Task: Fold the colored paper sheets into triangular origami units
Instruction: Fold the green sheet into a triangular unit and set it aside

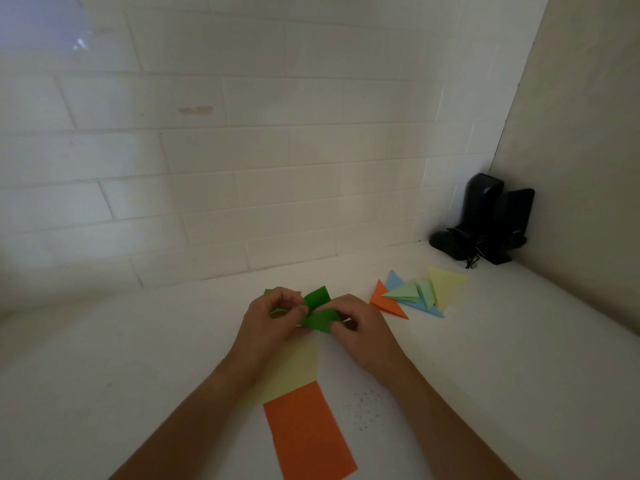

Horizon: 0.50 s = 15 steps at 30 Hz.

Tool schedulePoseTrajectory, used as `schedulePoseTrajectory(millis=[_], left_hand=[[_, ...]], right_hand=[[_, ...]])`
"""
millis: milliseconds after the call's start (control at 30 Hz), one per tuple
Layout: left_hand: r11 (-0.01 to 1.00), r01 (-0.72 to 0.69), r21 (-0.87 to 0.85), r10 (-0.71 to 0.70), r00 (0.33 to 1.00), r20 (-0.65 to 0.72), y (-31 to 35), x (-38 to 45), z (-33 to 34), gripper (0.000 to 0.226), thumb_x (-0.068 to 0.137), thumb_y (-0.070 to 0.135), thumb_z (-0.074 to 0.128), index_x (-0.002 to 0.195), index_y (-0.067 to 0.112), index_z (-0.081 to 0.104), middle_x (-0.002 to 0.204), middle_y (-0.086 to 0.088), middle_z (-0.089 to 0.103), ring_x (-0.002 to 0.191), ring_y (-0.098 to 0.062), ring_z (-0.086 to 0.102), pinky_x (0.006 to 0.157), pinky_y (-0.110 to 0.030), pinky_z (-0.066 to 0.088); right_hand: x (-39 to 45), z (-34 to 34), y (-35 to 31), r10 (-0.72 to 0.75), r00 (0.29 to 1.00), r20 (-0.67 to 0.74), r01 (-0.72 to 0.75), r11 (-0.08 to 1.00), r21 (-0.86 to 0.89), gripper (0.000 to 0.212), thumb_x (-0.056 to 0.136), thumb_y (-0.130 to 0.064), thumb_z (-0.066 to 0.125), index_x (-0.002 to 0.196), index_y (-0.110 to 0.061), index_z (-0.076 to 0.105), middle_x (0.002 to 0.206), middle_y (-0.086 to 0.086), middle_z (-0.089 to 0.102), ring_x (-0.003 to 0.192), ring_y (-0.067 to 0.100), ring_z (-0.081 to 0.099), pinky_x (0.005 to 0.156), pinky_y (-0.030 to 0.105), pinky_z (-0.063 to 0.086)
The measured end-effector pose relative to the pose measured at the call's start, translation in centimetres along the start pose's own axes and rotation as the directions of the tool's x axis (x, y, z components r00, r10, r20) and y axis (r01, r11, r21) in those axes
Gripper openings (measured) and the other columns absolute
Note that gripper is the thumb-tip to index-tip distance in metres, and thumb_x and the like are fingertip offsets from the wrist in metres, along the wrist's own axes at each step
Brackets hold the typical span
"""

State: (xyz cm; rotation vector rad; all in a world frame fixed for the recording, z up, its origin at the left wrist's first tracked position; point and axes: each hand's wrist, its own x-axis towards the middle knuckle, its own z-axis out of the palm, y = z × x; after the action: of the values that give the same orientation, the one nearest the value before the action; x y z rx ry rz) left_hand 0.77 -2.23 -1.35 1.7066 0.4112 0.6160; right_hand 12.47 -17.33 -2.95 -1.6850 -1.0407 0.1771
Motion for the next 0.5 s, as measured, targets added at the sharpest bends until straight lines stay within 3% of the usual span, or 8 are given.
schedulePoseTrajectory(millis=[67,167,300,367,500], left_hand=[[1.000,0.007,0.003,-0.007,0.999,0.044,0.03,-0.08,0.20,0.010,0.093,0.002,0.069,0.090,0.011,0.073,0.095,-0.004,0.074,0.096,-0.021,0.073,0.080,-0.026,0.060],[0.999,0.037,-0.018,-0.036,0.998,0.058,0.04,0.00,0.20,0.017,0.097,0.004,0.062,0.089,0.014,0.074,0.099,-0.003,0.073,0.104,-0.024,0.072,0.092,-0.041,0.062],[0.999,0.039,-0.007,-0.038,0.997,0.068,-0.02,0.12,-0.06,0.015,0.096,0.020,0.063,0.089,0.019,0.075,0.100,-0.002,0.074,0.106,-0.026,0.071,0.100,-0.052,0.056],[0.999,0.052,-0.010,-0.051,0.997,0.065,-0.21,0.10,-0.03,0.008,0.097,0.017,0.068,0.094,0.018,0.075,0.101,-0.005,0.074,0.103,-0.025,0.073,0.098,-0.051,0.058],[0.988,0.116,-0.101,-0.107,0.990,0.090,-0.19,-0.13,0.22,0.013,0.096,0.007,0.070,0.109,0.007,0.070,0.112,-0.023,0.069,0.097,-0.026,0.077,0.086,-0.034,0.063]], right_hand=[[0.02,-0.02,-0.01,-0.001,1.000,-0.001,0.001,1.000,0.003,0.028,0.092,-0.003,0.063,0.110,-0.020,0.077,0.105,-0.004,0.070,0.099,0.010,0.064,0.079,0.023,0.053],[0.05,-0.05,-0.02,0.009,1.000,0.004,-0.009,1.000,0.000,0.030,0.093,-0.003,0.063,0.112,-0.020,0.078,0.106,-0.004,0.069,0.101,0.009,0.063,0.081,0.022,0.053],[0.04,-0.10,-0.11,0.008,1.000,0.009,-0.008,1.000,-0.011,0.034,0.091,0.001,0.061,0.113,-0.019,0.077,0.105,-0.004,0.067,0.100,0.009,0.063,0.080,0.017,0.049],[0.05,-0.11,-0.13,0.003,1.000,-0.005,-0.003,1.000,-0.002,0.035,0.088,0.004,0.061,0.108,-0.019,0.078,0.104,-0.004,0.066,0.099,0.010,0.063,0.079,0.016,0.047],[-0.01,-0.17,-0.35,0.004,1.000,-0.023,-0.004,1.000,0.002,0.031,0.082,-0.009,0.057,0.105,-0.017,0.076,0.107,-0.002,0.063,0.099,0.010,0.062,0.083,0.019,0.048]])
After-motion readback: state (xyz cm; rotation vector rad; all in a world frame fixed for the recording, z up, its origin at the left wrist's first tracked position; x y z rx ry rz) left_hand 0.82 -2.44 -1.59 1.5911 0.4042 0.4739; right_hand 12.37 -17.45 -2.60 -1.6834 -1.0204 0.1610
